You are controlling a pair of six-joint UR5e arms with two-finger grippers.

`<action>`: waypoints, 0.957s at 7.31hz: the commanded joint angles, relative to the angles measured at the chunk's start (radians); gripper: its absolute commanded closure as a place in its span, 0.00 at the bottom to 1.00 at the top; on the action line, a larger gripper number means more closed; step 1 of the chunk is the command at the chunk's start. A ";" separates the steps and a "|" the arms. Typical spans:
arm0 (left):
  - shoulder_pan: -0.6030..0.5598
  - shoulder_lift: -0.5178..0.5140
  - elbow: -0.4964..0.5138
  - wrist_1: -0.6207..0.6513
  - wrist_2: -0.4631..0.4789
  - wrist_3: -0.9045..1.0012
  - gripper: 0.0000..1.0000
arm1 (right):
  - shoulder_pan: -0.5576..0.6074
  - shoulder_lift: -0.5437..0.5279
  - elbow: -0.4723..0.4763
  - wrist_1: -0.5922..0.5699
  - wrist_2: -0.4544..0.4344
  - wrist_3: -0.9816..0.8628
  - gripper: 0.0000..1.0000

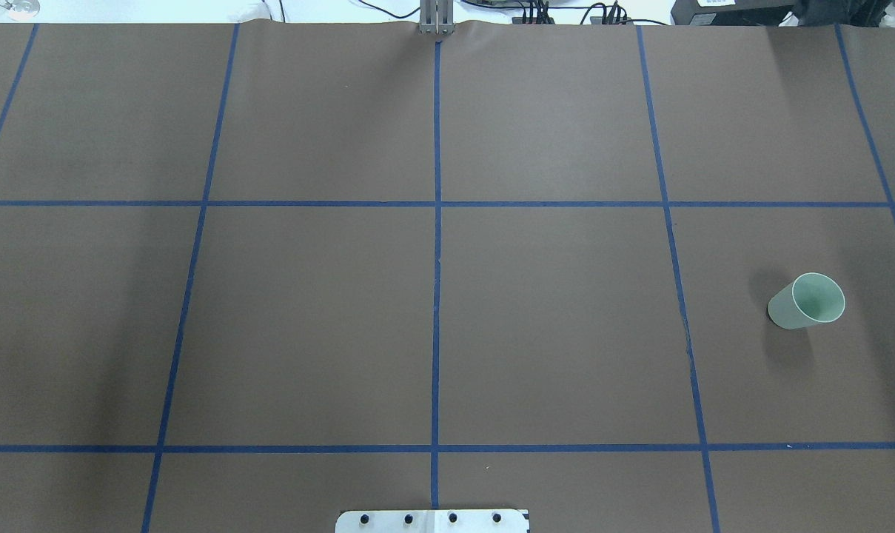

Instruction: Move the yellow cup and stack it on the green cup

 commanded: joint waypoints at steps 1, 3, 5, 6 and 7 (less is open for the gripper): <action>-0.004 -0.016 -0.056 -0.034 0.002 0.000 0.00 | 0.000 -0.006 0.003 0.002 0.010 0.000 0.00; -0.009 -0.020 -0.054 -0.222 0.105 -0.006 0.00 | 0.000 -0.006 0.003 0.004 0.011 0.000 0.00; -0.010 -0.005 -0.072 -0.241 0.111 -0.137 0.00 | 0.000 -0.006 0.003 0.007 0.010 0.001 0.00; -0.010 -0.005 -0.068 -0.281 0.110 -0.150 0.00 | 0.000 -0.004 0.002 0.007 0.008 0.002 0.00; -0.010 -0.016 -0.075 -0.290 0.114 -0.164 0.00 | 0.000 -0.006 0.002 0.007 0.008 0.003 0.00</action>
